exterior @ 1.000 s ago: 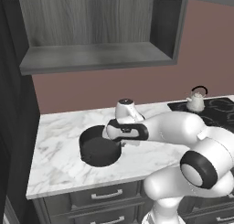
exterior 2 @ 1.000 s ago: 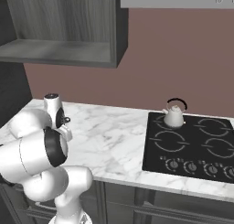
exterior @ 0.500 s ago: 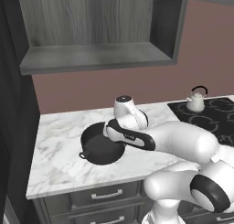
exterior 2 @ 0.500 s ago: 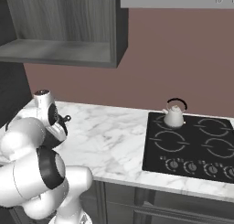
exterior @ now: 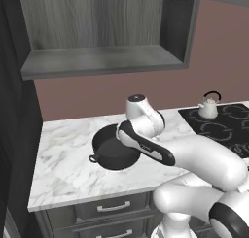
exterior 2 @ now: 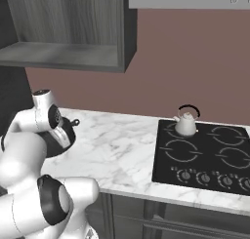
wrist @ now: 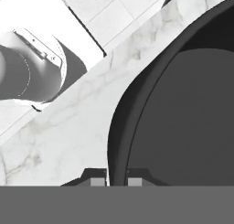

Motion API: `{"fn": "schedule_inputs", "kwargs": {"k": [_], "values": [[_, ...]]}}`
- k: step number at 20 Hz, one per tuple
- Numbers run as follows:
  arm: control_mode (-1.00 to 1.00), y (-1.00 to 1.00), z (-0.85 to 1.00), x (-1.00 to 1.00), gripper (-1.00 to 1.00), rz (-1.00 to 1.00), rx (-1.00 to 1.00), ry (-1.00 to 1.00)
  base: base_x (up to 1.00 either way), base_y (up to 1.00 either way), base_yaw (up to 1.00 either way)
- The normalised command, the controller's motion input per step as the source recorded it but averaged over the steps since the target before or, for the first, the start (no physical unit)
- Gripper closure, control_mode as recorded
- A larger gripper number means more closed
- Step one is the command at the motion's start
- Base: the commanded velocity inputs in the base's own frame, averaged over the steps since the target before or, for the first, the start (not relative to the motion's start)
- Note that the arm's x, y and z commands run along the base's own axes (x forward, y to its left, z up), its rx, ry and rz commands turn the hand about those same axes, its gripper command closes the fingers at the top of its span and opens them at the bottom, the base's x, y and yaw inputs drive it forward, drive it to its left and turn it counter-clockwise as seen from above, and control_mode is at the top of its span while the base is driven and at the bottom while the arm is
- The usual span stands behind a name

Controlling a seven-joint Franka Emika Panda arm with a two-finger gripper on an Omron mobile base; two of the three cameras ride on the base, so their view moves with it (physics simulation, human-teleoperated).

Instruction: Pick the kettle from the cabinet and place it on a stove burner. Then pick the pot from the counter and place it on another stove burner. Finally, turn both burners on.

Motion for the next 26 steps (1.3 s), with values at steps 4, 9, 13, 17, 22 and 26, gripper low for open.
{"fn": "schedule_inputs", "kwargs": {"k": [4, 9, 13, 17, 22, 26], "values": [[-1.00, -0.32, 0.35, -0.15, 1.00, -0.03, 0.00, 0.00, 0.00, 0.00, 0.00], [-1.00, -0.37, 0.28, -0.21, 1.00, -0.04, 0.00, 0.00, 0.00, 0.00, 0.00], [-1.00, -0.36, 0.32, -0.25, 1.00, -0.04, 0.00, 0.00, 0.00, 0.00, 0.00], [-1.00, -0.36, 0.37, -0.24, 1.00, -0.04, 0.00, 0.00, 0.00, 0.00, 0.00], [-1.00, -0.37, 0.35, -0.24, 1.00, -0.05, 0.00, 0.00, 0.00, 0.00, 0.00], [-1.00, -0.31, 0.34, -0.22, 1.00, -0.05, 0.00, 0.00, 0.00, 0.00, 0.00]]}}
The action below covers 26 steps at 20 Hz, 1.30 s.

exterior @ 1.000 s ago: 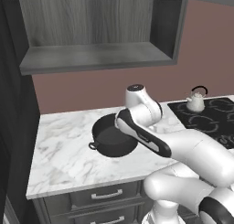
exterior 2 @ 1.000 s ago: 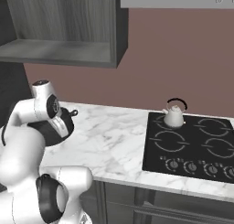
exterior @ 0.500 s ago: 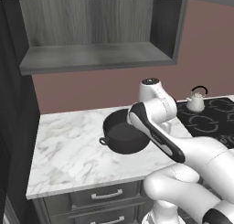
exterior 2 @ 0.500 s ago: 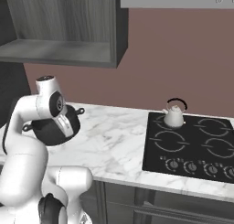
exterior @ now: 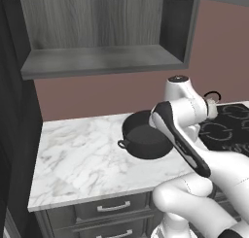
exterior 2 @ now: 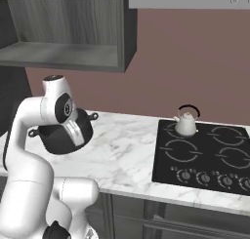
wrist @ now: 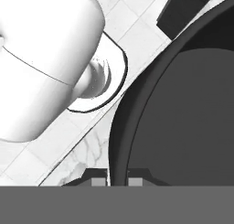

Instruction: Pick the kettle from the cabinet and place it on a stove burner. Then pick the pot from the counter and place it on another stove burner. Finally, turn both burners on.

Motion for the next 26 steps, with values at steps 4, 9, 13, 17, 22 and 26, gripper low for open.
{"fn": "schedule_inputs", "kwargs": {"k": [4, 9, 13, 17, 22, 26], "values": [[-1.00, -0.20, 0.32, -0.25, 1.00, -0.07, 0.00, 0.00, 0.00, 0.00, 0.00], [-1.00, -0.20, 0.29, -0.29, 1.00, -0.08, 0.00, 0.00, 0.00, 0.00, 0.00], [-1.00, -0.13, 0.16, -0.26, 1.00, -0.09, 0.00, -0.01, 0.00, 0.00, 0.00], [1.00, 0.00, 0.00, 0.00, 1.00, 0.00, 0.00, 0.00, -0.01, 0.00, 0.00], [1.00, 0.00, 0.00, 0.00, 1.00, 0.00, 0.00, 0.00, -0.28, -0.30, -0.10], [1.00, 0.00, 0.00, 0.00, 1.00, 0.00, 0.00, 0.00, -0.41, -0.42, -0.17]]}}
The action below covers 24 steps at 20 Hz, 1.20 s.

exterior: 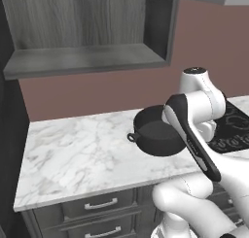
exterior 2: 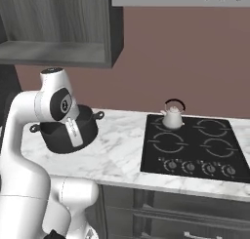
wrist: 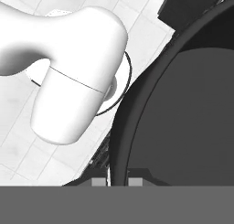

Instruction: Pick the kettle from the cabinet and place it on a stove burner. Then pick the pot from the counter and place it on another stove burner. Finally, turn both burners on.

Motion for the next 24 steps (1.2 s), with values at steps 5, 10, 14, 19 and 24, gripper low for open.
{"fn": "schedule_inputs", "kwargs": {"k": [5, 10, 14, 19, 24], "values": [[1.00, 0.00, 0.00, 0.00, 1.00, 0.00, 0.00, 0.00, -0.39, -0.43, -0.18], [1.00, 0.00, 0.00, 0.00, 1.00, 0.00, 0.00, 0.00, -0.19, -0.47, -0.18], [1.00, 0.00, 0.00, 0.00, 1.00, 0.00, 0.00, 0.00, -0.02, -0.53, -0.15], [1.00, 0.00, 0.00, 0.00, 1.00, 0.00, 0.00, 0.00, 0.00, -0.53, -0.11], [1.00, 0.00, 0.00, 0.00, 1.00, 0.00, 0.00, 0.00, 0.00, -0.52, -0.09]]}}
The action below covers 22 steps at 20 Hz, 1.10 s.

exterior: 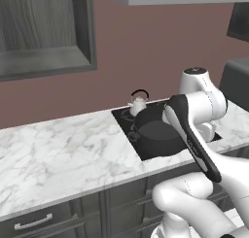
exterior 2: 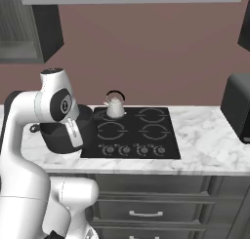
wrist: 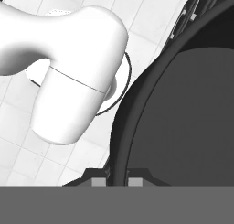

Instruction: Pick the kettle from the cabinet and place it on a stove burner. Then pick the pot from the counter and place it on another stove burner. Finally, turn both burners on.

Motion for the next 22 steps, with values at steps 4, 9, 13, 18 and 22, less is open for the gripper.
{"fn": "schedule_inputs", "kwargs": {"k": [4, 9, 13, 18, 22], "values": [[1.00, 0.00, 0.00, 0.00, 1.00, 0.00, 0.00, 0.00, 0.00, -0.52, -0.08], [1.00, 0.00, 0.00, 0.00, 1.00, 0.00, 0.00, 0.00, 0.00, -0.51, -0.06], [1.00, 0.00, 0.00, 0.00, 1.00, 0.00, 0.00, 0.00, 0.00, -0.52, -0.04], [1.00, 0.00, 0.00, 0.00, 1.00, 0.00, 0.00, 0.00, 0.02, -0.48, -0.02], [1.00, 0.00, 0.00, 0.00, 1.00, 0.00, 0.00, 0.00, 0.12, -0.27, 0.00]]}}
